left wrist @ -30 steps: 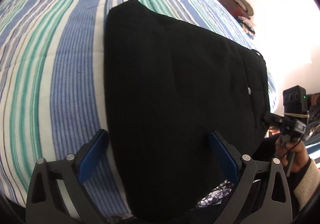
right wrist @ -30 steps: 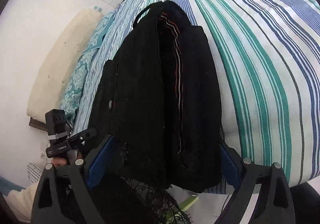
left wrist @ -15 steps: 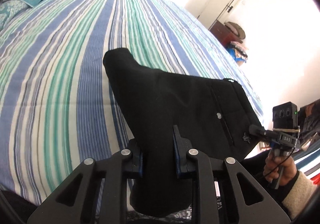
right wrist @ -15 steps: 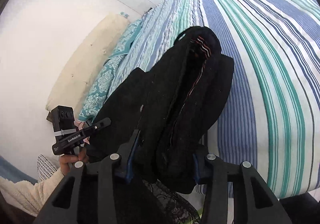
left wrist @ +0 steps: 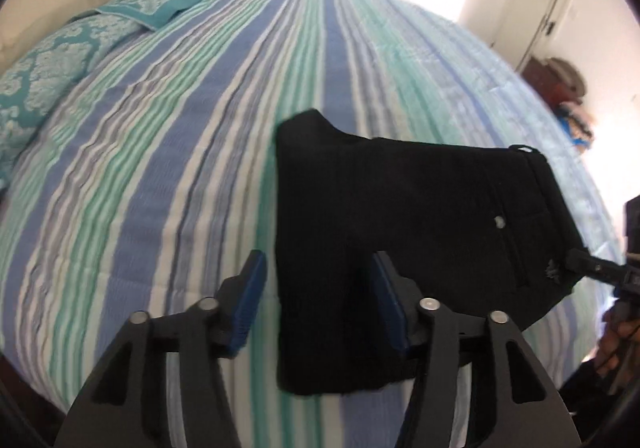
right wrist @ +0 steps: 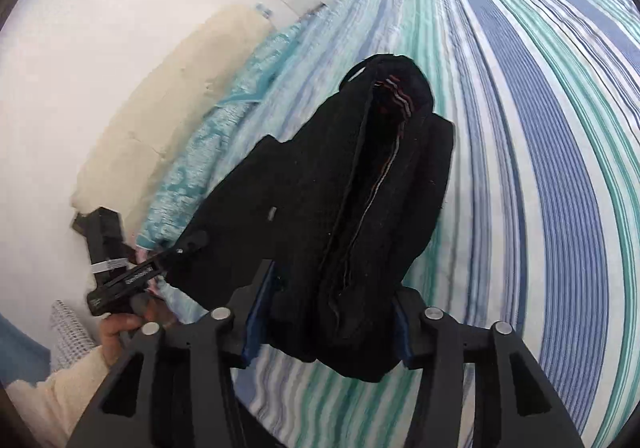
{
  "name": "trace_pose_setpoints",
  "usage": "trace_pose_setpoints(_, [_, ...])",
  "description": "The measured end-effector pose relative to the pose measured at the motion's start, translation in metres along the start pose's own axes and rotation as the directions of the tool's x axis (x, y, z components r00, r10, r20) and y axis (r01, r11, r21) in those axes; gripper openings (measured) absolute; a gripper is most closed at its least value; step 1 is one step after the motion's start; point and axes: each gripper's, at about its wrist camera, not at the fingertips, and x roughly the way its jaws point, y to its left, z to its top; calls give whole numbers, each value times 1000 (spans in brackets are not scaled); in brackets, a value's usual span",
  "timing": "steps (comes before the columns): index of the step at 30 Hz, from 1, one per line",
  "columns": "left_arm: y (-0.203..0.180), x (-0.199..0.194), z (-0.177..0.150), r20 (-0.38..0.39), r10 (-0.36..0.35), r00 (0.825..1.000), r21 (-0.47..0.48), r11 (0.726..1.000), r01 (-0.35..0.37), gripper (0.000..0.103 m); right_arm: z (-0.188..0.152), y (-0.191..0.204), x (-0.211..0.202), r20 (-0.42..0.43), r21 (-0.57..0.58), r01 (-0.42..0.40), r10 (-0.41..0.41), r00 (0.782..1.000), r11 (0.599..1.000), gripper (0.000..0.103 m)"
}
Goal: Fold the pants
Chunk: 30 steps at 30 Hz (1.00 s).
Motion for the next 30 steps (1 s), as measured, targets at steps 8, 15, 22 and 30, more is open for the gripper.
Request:
trace_pose_setpoints(8, [-10, -59, -50, 49, 65, 997, 50, 996, -68, 95, -37, 8, -72, 162, 12, 213, -212, 964, 977, 103])
trace_pose_setpoints(15, [-50, -112, -60, 231, 243, 942, 63, 962, -264, 101, -64, 88, -112, 304, -110, 605, -553, 776, 789, 103])
trace_pose_setpoints(22, [-69, -154, -73, 309, 347, 885, 57, 923, -381, 101, -89, 139, -130, 340, -152, 655, -583, 738, 740, 103])
trace_pose_setpoints(30, [-77, -179, -91, 178, 135, 975, 131, 979, -159, 101, -105, 169, -145, 337, -153, 669, -598, 727, 727, 103])
